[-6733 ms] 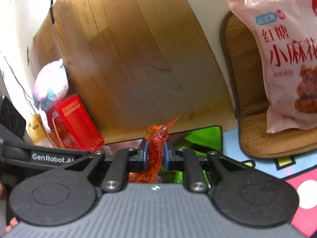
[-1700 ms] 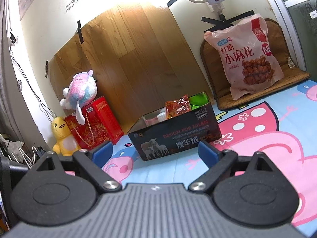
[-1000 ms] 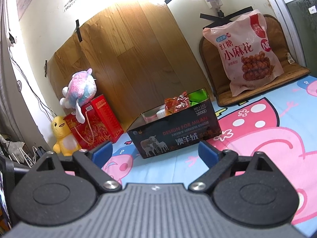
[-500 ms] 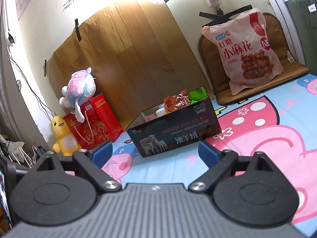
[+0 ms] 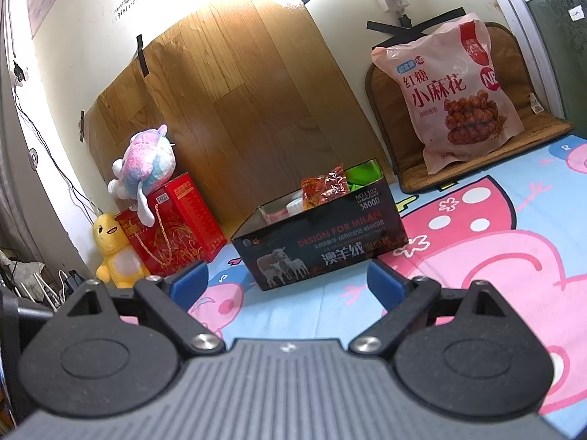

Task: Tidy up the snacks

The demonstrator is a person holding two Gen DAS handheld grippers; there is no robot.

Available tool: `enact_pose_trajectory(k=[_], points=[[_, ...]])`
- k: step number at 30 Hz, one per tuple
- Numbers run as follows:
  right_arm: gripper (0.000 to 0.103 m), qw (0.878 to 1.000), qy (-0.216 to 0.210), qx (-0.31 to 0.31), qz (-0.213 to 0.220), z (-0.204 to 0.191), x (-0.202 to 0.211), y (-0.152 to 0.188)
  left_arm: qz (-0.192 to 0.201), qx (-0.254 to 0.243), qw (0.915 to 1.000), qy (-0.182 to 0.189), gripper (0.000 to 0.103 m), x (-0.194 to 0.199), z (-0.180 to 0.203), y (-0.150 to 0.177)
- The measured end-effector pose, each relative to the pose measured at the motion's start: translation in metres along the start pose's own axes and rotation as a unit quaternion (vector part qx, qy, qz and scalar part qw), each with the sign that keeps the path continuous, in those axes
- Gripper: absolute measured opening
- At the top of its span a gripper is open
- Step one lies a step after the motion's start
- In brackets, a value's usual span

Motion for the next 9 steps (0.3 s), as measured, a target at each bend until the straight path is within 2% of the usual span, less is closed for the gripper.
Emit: enact_pose_trajectory(k=[9], points=[[0.095, 1.000, 0.001, 0.010, 0.002, -0.0044, 0.0003, -0.0017, 0.012, 0.013, 0.9996, 0.022, 0.103, 0.0065, -0.0056, -0.0028]])
Point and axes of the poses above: each gripper's, at about its wrist camera, not at the fingertips, and x roughly against the way its jaws point, z to its right, y to its underside, the point moved 2 cm from there along -x, roughly the way its jaws point, and after that the axes turned 5 degrees about -z, right-handed, at the moved point
